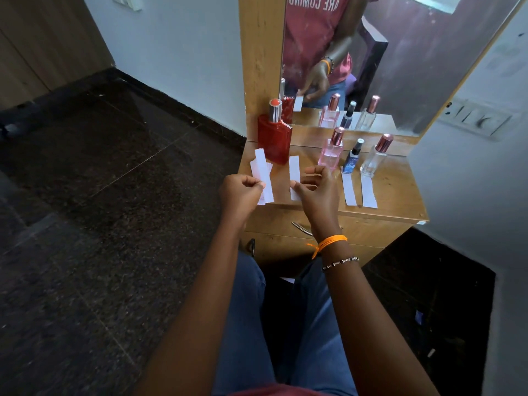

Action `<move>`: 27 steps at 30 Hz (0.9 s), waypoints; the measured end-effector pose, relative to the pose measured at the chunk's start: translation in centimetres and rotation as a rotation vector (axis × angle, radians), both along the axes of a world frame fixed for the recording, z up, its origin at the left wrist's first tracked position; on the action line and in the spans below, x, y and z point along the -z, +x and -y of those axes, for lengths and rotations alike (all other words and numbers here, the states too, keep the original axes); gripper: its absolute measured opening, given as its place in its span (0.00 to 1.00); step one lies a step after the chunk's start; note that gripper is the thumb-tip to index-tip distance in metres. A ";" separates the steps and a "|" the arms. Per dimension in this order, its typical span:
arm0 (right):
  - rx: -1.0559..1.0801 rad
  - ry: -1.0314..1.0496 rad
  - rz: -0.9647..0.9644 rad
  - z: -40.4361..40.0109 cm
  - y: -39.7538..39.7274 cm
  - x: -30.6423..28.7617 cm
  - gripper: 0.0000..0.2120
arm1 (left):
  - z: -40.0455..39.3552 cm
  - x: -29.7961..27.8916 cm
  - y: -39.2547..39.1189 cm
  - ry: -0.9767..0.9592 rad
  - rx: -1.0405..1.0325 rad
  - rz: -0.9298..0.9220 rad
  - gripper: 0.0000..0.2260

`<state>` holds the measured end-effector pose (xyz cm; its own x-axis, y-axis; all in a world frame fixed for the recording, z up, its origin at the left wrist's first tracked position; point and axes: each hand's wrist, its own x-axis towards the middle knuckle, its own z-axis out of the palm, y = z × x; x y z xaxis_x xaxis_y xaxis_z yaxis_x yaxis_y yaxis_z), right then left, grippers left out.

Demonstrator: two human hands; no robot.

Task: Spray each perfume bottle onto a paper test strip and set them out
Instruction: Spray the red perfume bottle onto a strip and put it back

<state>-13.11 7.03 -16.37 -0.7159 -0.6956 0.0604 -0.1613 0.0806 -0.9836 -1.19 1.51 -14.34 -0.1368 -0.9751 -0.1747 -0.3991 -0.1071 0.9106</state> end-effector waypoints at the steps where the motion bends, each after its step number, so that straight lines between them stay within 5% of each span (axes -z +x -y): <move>1: 0.010 0.023 -0.049 -0.1 -0.1 0.2 0.14 | 0.3 0.0 0.1 -0.006 -0.005 0.027 0.05; 12: 0.065 0.170 -0.343 0.1 -0.5 1.4 0.09 | 1.7 0.6 0.0 -0.102 0.047 0.267 0.02; 22: 0.106 0.227 -0.659 0.6 -0.1 1.0 0.11 | 1.2 1.1 -0.8 -0.227 0.012 0.232 0.10; 27: -0.035 0.041 -0.502 5.1 -0.8 -1.0 0.19 | 1.1 0.2 -1.1 -0.242 0.031 0.141 0.07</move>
<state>-13.91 1.94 -15.35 -0.5815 -0.7277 0.3637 -0.6173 0.1035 -0.7798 -2.25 0.45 -14.50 -0.1585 -0.9864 0.0432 -0.5230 0.1210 0.8437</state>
